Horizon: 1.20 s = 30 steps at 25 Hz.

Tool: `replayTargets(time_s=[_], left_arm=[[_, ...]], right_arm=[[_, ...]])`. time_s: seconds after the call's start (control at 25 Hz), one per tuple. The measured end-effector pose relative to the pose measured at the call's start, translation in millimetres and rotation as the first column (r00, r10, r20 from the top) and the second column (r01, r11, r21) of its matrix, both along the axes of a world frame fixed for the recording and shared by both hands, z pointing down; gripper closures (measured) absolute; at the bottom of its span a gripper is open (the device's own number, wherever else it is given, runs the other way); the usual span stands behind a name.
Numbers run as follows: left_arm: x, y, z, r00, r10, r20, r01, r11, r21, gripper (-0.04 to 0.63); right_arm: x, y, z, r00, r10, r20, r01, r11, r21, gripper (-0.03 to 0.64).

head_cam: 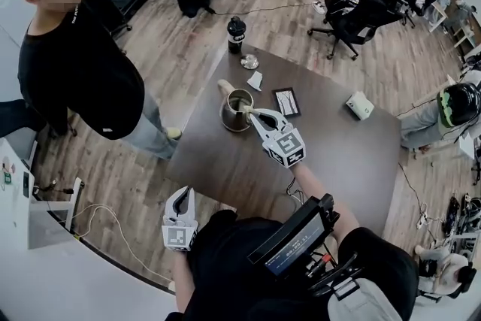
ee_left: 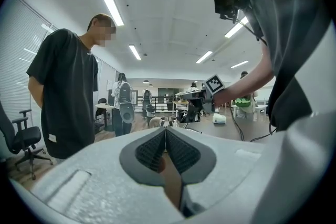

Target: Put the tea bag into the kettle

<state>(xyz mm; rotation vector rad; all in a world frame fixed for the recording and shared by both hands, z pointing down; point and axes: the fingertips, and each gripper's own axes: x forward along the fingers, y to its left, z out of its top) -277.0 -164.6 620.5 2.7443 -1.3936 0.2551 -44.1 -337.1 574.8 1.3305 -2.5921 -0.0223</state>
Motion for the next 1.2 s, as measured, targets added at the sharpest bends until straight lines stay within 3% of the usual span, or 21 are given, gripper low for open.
replayTargets(time_s=[0.64,1.2], left_arm=[[-8,-7,11,0.999,-0.042,-0.031,0.041,0.999,-0.03,0.589],[-25,-11,17,0.996,-0.083,-0.041,0.081,0.995,-0.052,0.589]], right_arm=[[1,-70,59,0.993,-0.046,-0.11,0.033,0.993,-0.114,0.597],[-6,-111,38,1.0,-0.011,-0.012,0.01,0.992,-0.125,0.597]])
